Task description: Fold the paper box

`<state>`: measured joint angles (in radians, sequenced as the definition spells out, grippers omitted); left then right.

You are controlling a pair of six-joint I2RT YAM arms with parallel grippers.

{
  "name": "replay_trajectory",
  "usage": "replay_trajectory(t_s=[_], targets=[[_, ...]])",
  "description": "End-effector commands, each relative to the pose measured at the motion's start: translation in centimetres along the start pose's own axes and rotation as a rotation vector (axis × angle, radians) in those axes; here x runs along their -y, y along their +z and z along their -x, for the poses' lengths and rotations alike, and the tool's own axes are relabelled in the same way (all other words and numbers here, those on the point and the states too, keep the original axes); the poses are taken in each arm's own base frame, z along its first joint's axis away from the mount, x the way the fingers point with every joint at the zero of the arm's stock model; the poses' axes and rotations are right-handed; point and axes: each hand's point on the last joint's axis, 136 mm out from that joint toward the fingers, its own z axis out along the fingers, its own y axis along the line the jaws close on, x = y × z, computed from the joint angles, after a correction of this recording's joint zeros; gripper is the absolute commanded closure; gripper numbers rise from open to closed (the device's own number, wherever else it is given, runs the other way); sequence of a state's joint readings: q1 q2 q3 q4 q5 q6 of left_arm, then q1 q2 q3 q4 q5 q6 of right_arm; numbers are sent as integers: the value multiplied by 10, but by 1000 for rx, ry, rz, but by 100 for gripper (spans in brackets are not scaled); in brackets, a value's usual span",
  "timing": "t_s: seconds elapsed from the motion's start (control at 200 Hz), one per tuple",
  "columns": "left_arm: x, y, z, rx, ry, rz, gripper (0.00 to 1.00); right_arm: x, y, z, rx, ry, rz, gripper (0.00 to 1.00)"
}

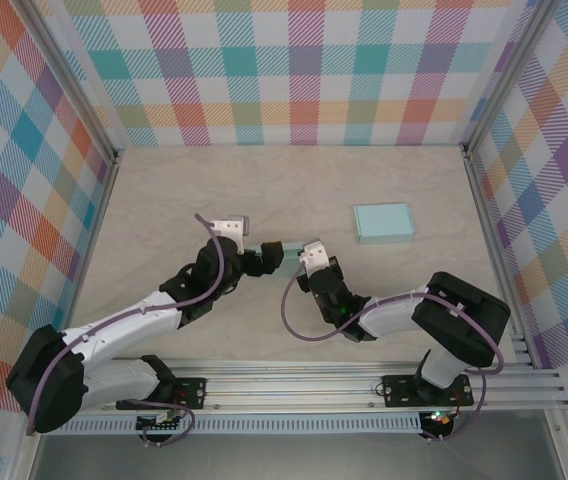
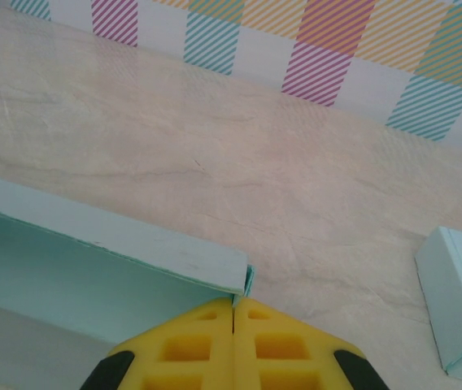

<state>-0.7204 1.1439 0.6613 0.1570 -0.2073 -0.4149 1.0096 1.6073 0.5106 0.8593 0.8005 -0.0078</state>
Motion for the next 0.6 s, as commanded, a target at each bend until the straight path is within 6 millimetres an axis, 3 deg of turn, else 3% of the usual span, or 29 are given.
replay_trajectory(t_s=[0.0, 0.12, 0.375, 0.495, 0.595], targets=[[-19, 2, -11, -97, -99, 81, 0, -12, 2, -13, -44, -40, 39, 100], [-28, 10, -19, -126, -139, 100, 1, -12, 3, -11, -43, -41, 38, 100], [-43, 26, -42, -175, -123, 147, 15, -14, 1, -13, -52, -46, 43, 100], [-55, 31, -52, -193, -107, 197, 17, -16, 1, -14, -58, -51, 47, 100], [-60, 35, -63, -221, -102, 213, 21, -16, 1, -14, -65, -53, 47, 95]])
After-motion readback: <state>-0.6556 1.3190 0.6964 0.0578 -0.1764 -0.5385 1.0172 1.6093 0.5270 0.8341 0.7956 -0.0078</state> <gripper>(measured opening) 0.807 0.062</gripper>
